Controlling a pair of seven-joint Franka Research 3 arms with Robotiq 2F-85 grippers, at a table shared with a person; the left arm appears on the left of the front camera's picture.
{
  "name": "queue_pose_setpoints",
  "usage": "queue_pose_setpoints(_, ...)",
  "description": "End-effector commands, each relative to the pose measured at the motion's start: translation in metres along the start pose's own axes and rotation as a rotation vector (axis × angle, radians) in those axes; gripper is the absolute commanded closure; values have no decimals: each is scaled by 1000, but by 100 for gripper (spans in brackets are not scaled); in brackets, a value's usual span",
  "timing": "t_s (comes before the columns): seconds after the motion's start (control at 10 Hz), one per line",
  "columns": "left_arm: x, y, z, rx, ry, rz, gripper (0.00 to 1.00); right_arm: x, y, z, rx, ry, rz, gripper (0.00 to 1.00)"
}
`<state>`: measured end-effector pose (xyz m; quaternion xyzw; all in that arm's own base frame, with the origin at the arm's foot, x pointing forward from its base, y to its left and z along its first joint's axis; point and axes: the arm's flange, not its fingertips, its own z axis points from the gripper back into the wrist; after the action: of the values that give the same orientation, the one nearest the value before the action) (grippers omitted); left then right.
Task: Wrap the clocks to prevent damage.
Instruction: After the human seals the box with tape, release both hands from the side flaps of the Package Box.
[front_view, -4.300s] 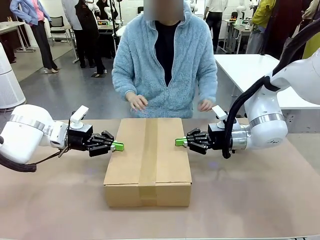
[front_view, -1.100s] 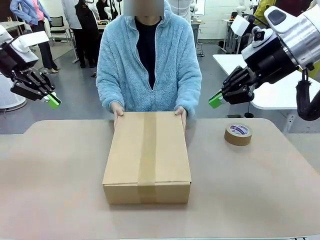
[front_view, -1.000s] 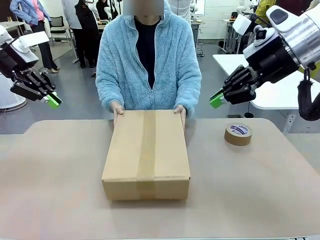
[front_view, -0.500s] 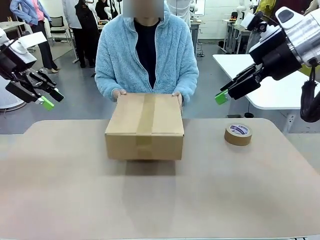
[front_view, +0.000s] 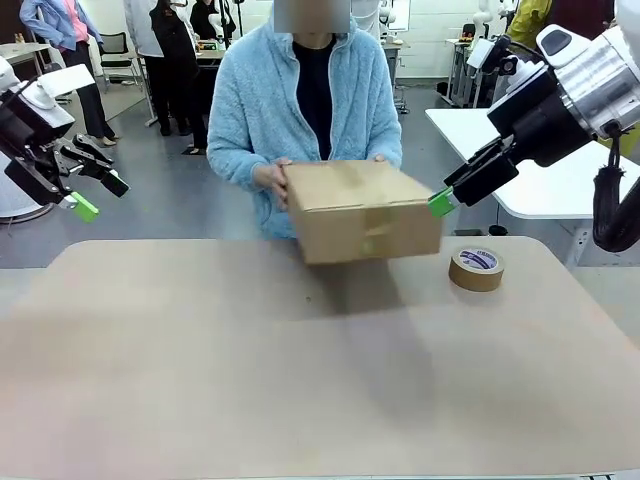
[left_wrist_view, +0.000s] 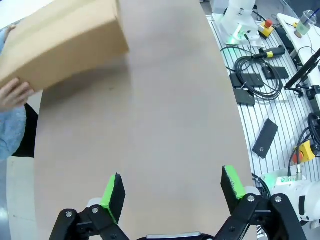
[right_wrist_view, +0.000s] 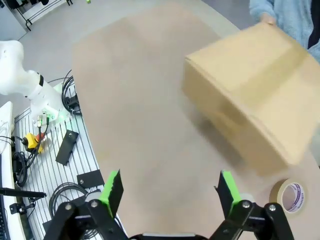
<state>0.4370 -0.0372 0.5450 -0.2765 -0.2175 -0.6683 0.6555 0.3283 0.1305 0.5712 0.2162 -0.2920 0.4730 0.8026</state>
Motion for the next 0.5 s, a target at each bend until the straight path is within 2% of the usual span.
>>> queue_pose_setpoints(0.0, 5, -4, -1, 29, -6, 22, 0, 4, 1, 3, 13, 21, 1, 0)
queue_pose_setpoints(0.1, 7, -6, -2, 18, 33, -2, 0, 8, 3, 3, 28, 61, -18, 0)
queue_pose_setpoints(0.2, 1, -1, 1, 2, 0, -1, 0, 1, 1, 0, 2, 4, 8, 0)
queue_pose_setpoints(0.4, 1, -1, 1, 2, 0, -1, 0, 1, 1, 0, 2, 4, 8, 0)
